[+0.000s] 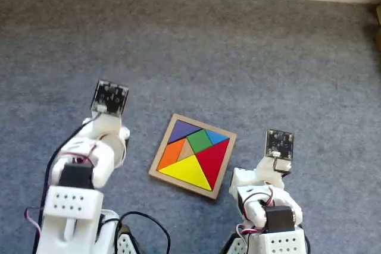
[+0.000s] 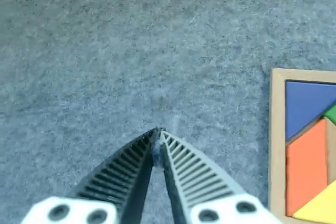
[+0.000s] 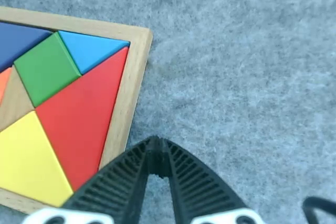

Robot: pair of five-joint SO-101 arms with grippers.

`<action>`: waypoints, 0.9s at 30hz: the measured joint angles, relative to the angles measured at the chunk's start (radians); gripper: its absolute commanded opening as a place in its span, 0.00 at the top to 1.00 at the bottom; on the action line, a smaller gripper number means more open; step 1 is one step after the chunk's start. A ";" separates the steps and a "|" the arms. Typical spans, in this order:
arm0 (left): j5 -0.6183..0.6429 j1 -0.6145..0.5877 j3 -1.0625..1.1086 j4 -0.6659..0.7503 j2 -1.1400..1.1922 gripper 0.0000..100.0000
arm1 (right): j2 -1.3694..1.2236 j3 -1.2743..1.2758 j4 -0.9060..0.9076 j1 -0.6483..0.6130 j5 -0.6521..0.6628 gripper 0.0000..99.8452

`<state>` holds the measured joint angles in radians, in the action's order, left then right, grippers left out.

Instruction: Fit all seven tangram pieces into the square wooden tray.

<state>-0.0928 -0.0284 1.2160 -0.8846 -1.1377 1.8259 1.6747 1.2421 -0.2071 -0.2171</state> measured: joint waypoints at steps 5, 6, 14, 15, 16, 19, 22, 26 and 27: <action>0.000 -0.015 0.120 0.000 -0.143 1.00 | 0.000 0.000 0.000 0.000 0.000 0.99; 0.000 -0.015 0.146 0.000 -0.169 1.00 | 0.000 0.000 0.000 0.000 0.000 0.99; 0.000 -0.015 0.330 0.000 -0.404 1.00 | 0.000 0.000 0.000 0.000 0.000 0.99; 0.000 -0.015 0.348 0.000 -0.437 1.00 | 0.000 0.000 0.000 0.000 0.000 0.99; 0.000 -0.015 0.368 -0.002 -0.473 1.00 | 0.000 0.000 0.000 0.000 0.000 0.99; 0.000 -0.015 0.437 -0.014 -0.578 1.00 | 0.000 0.000 0.000 0.000 0.000 0.99; -0.002 -0.020 0.459 -0.020 -0.651 1.00 | 0.000 0.000 0.000 0.000 0.000 0.99; -0.002 -0.015 0.460 -0.020 -0.654 1.00 | 0.000 0.000 0.000 0.000 0.000 0.99; -0.002 -0.015 0.460 -0.020 -0.654 1.00 | 0.000 0.000 0.000 0.000 0.000 0.99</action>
<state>-0.0944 -0.0437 1.6763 -0.9045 -1.7914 1.8259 1.6747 1.2421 -0.2071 -0.2171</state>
